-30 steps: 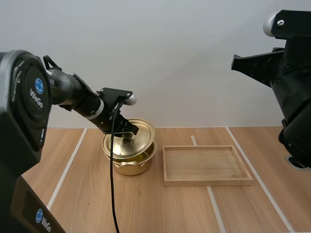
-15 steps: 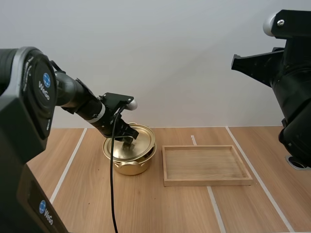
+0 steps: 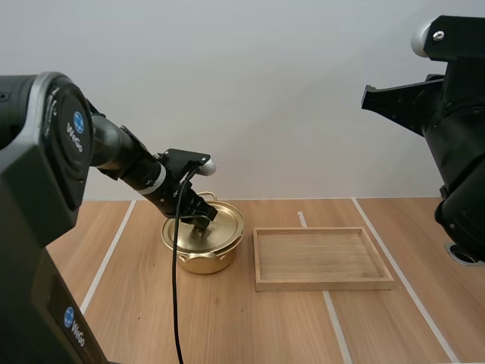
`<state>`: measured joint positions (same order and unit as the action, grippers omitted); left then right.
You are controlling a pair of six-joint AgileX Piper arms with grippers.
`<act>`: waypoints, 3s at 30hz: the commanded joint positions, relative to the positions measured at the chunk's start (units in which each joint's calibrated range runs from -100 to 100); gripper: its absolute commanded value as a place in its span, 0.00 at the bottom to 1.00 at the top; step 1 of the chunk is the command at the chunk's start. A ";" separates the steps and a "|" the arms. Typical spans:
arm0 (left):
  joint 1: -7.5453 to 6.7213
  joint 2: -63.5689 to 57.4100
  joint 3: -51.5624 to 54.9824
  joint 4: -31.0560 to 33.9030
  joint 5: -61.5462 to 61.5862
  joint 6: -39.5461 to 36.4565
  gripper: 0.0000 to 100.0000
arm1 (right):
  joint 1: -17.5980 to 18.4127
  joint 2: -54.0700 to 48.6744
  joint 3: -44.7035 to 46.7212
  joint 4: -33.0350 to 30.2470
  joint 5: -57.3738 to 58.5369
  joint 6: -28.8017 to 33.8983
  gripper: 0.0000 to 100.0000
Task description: Open the pot, put the pineapple inside, and close it
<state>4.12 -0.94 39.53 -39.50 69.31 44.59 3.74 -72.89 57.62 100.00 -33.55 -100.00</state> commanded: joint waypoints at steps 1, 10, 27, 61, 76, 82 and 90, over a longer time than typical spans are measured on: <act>0.03 1.23 0.29 0.76 -0.47 0.40 0.00 | -0.25 -0.64 0.17 0.00 -0.02 0.00 0.00; 0.03 1.86 0.29 1.22 -3.55 0.65 0.00 | -0.50 -0.64 0.17 0.00 -0.02 0.00 0.00; 0.03 3.93 0.29 5.73 -4.38 -0.01 0.00 | -0.50 -0.64 0.17 0.00 -0.02 0.00 0.00; 0.03 1.51 0.03 3.88 -5.10 -2.72 1.00 | -0.50 -0.64 0.17 0.00 -0.02 0.00 0.00; 0.03 -9.12 -5.10 -3.57 3.27 -3.34 1.00 | -0.50 -0.64 0.17 0.00 -0.02 0.00 0.00; 0.03 -16.94 -5.10 -3.84 -3.14 -6.50 1.00 | -0.58 -0.64 0.17 0.00 -0.02 0.00 0.00; 0.03 -31.88 -5.10 -4.42 -15.79 -7.39 1.00 | -0.82 -0.64 0.17 0.00 8.16 0.00 0.00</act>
<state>4.14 -29.13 35.02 -42.20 58.02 37.89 3.08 -72.89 57.62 100.00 -29.89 -100.00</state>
